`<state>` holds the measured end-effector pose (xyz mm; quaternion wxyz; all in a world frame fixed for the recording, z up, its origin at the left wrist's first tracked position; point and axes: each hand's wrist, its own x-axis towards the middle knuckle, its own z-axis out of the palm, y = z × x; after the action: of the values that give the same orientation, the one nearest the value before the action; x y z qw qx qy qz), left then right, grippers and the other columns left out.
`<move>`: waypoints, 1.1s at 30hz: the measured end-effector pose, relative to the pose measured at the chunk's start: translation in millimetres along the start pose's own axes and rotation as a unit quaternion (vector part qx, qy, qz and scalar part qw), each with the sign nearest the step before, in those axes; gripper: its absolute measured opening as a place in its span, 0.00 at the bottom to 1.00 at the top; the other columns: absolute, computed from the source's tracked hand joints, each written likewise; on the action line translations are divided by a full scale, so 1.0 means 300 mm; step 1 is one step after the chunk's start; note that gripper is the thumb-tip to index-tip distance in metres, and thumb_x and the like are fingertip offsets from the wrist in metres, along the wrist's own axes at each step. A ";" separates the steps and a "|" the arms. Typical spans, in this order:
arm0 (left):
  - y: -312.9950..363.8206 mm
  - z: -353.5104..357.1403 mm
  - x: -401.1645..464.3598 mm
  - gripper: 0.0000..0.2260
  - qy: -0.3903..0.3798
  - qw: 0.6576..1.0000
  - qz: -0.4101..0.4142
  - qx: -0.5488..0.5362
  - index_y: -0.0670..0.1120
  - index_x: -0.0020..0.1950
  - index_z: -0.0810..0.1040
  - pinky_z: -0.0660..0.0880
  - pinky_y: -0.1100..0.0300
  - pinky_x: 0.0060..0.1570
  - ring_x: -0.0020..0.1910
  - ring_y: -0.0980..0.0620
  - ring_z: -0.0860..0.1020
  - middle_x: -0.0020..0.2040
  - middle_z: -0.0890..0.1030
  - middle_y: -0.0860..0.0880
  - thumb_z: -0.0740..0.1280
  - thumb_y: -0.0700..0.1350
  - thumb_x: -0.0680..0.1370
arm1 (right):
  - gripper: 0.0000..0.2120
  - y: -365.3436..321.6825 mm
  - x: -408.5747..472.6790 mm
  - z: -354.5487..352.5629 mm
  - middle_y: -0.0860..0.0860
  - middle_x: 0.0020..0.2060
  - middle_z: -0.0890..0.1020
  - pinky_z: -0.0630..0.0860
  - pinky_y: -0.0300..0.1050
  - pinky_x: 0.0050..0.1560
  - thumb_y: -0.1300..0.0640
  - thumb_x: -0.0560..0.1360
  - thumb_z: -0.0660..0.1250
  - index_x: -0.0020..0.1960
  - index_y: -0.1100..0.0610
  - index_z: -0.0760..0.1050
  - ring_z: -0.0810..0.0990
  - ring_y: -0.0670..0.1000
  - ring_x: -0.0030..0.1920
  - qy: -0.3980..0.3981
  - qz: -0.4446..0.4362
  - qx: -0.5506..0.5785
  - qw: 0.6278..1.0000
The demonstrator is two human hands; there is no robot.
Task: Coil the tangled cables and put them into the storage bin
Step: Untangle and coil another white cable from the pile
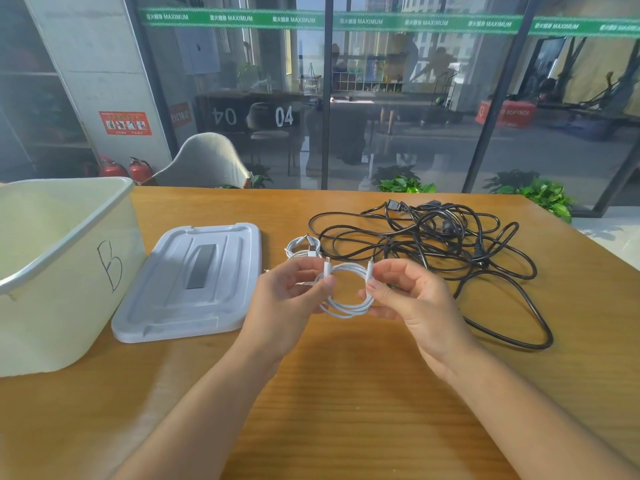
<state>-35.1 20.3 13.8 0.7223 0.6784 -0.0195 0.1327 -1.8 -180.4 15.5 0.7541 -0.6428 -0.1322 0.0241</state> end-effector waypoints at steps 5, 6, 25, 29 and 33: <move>-0.016 -0.036 0.015 0.03 0.007 0.997 -0.007 0.076 0.51 0.50 0.87 0.83 0.54 0.45 0.42 0.53 0.84 0.43 0.87 0.50 0.77 0.44 0.77 | 0.07 0.027 0.003 0.005 0.50 0.50 0.88 0.85 0.47 0.44 0.62 0.76 0.76 0.51 0.51 0.84 0.88 0.51 0.49 -0.009 0.010 -0.051 0.999; -0.020 -0.046 0.021 0.03 0.005 0.992 0.009 0.130 0.52 0.49 0.87 0.82 0.57 0.44 0.41 0.55 0.83 0.41 0.87 0.52 0.77 0.45 0.77 | 0.07 0.034 0.004 0.006 0.50 0.50 0.88 0.85 0.46 0.43 0.61 0.76 0.77 0.51 0.51 0.84 0.88 0.50 0.48 -0.006 0.011 -0.069 0.998; -0.052 -0.142 0.029 0.47 -0.152 0.773 0.081 0.611 0.58 0.81 0.62 0.62 0.55 0.70 0.73 0.55 0.64 0.73 0.70 0.60 0.62 0.80 0.68 | 0.34 0.064 -0.011 0.003 0.37 0.78 0.63 0.49 0.34 0.75 0.39 0.81 0.67 0.83 0.40 0.57 0.55 0.37 0.79 -0.174 -0.046 -0.527 0.830; -0.053 -0.136 0.026 0.41 -0.085 0.774 0.097 0.620 0.56 0.79 0.66 0.62 0.52 0.72 0.75 0.52 0.64 0.74 0.69 0.56 0.64 0.76 0.72 | 0.32 0.087 0.012 0.046 0.39 0.83 0.54 0.42 0.37 0.78 0.37 0.85 0.56 0.84 0.41 0.49 0.48 0.40 0.82 -0.175 -0.056 -0.582 0.792; -0.062 -0.137 0.030 0.42 -0.046 0.754 0.091 0.649 0.52 0.82 0.59 0.55 0.52 0.76 0.80 0.50 0.58 0.80 0.62 0.52 0.59 0.74 0.75 | 0.31 0.120 0.056 0.080 0.41 0.84 0.52 0.42 0.43 0.82 0.37 0.86 0.51 0.85 0.42 0.46 0.47 0.42 0.83 -0.172 -0.058 -0.604 0.776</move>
<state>-28.7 61.3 -5.6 0.0908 0.9846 -0.0239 0.1475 13.6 -147.5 -13.6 0.1759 -0.9425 -0.2840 0.0058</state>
